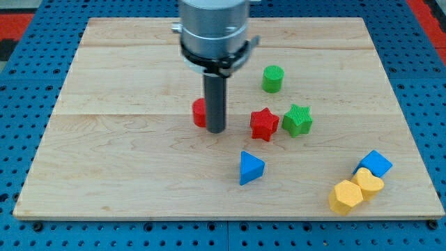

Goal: Push the red star diagonally bottom right to the red circle

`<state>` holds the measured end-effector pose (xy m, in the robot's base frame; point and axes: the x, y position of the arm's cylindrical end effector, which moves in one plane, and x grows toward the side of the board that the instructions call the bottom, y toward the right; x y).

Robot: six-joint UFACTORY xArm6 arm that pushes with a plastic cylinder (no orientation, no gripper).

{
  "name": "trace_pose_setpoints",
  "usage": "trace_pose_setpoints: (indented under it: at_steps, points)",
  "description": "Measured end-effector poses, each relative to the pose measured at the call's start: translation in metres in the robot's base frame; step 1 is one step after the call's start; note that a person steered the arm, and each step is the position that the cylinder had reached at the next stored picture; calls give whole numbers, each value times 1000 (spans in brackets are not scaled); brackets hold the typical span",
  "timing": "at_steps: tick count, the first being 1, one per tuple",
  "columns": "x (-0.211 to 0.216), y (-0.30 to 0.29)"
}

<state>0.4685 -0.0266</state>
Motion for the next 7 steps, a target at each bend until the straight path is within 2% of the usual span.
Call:
trace_pose_setpoints:
  at_steps: [1, 3, 4, 5, 7]
  points:
    - [2, -58]
    - [-35, -49]
    - [-16, -46]
    - [35, -10]
    - [38, 111]
